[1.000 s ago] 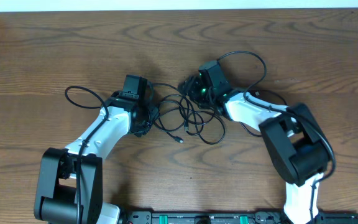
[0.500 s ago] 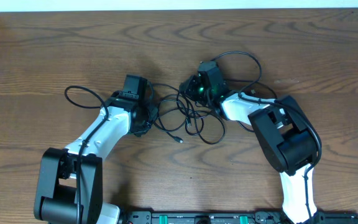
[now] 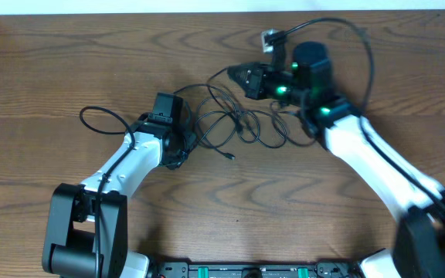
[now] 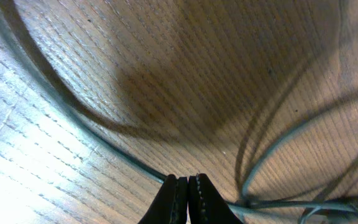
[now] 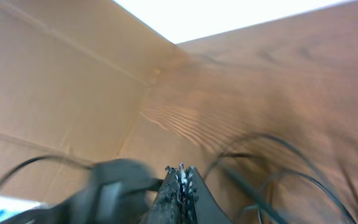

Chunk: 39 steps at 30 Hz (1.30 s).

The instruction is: Untangle cables

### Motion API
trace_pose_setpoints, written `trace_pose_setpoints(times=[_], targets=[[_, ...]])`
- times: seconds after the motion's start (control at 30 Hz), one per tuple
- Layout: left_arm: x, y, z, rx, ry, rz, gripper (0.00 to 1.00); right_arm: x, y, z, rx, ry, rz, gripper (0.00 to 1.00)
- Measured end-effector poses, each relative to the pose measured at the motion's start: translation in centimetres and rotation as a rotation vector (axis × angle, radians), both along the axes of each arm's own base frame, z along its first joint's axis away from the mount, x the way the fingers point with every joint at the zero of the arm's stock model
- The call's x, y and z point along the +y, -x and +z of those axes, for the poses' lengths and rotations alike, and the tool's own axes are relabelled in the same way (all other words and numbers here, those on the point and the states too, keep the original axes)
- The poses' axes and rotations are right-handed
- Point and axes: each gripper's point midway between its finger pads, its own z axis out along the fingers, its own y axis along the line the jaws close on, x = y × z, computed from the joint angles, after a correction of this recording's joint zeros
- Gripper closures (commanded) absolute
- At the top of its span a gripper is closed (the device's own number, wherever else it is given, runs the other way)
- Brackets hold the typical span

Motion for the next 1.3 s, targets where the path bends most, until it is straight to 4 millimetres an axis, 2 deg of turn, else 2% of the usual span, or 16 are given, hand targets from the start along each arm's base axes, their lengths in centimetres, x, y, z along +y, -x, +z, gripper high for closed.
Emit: trace_pose_setpoints(times=[0.1,0.23,0.3,0.33,0.37,0.43,0.47,0.6,0.67,0.73,0.9,1.0,1.1,1.23,1.3], targets=[[0.0,0.0,0.0,0.0,0.0,0.0,0.86,-0.6,2.1,3.0,-0.07,0.009,0.028,0.99],[0.0,0.0,0.0,0.0,0.0,0.0,0.73,-1.4,3.9,3.9,-0.11,0.057,0.052,0.99],[0.0,0.0,0.0,0.0,-0.002,0.003,0.63,-1.7,4.5,4.1,-0.132,0.085,0.055,0.99],[0.0,0.0,0.0,0.0,-0.002,0.001,0.5,-2.0,4.6,3.9,-0.139,0.106,0.053,0.96],[0.0,0.0,0.0,-0.001,-0.003,0.002,0.43,-2.2,4.8,3.7,-0.143,0.126,0.049,0.92],[0.2,-0.1,0.0,-0.003,-0.009,0.005,0.31,-2.8,5.0,2.3,-0.116,0.19,0.037,0.82],[0.4,0.0,-0.1,-0.002,-0.02,0.006,0.28,-3.1,5.2,1.3,-0.082,0.221,0.03,0.78],[1.8,0.8,-0.4,0.03,-0.096,0.023,0.27,-4.1,6.2,-3.3,0.054,0.362,0.023,0.59],[2.0,1.2,-0.5,0.044,-0.109,0.026,0.22,-4.5,6.9,-5.5,0.125,0.424,0.025,0.46],[1.6,1.3,-0.5,0.052,-0.081,0.022,0.19,-5.0,7.6,-7.5,0.186,0.496,0.02,0.44],[1.6,1.2,-0.1,0.069,0.027,0.054,0.19,-7.9,8.5,-10.4,0.309,0.636,-0.074,0.41],[2.6,0.4,1.6,0.023,0.087,0.106,0.19,-9.6,8.8,-11.5,0.354,0.713,-0.131,0.38],[3.3,-1.4,5.7,-0.125,0.145,0.167,0.19,-10.4,8.8,-11.8,0.368,0.748,-0.164,0.36],[2.2,-5.0,10.9,-0.355,0.222,0.174,0.18,-10.7,8.6,-11.8,0.362,0.754,-0.182,0.36],[1.3,-6.2,12.2,-0.407,0.258,0.183,0.19,-10.7,8.5,-11.8,0.36,0.757,-0.186,0.32]])
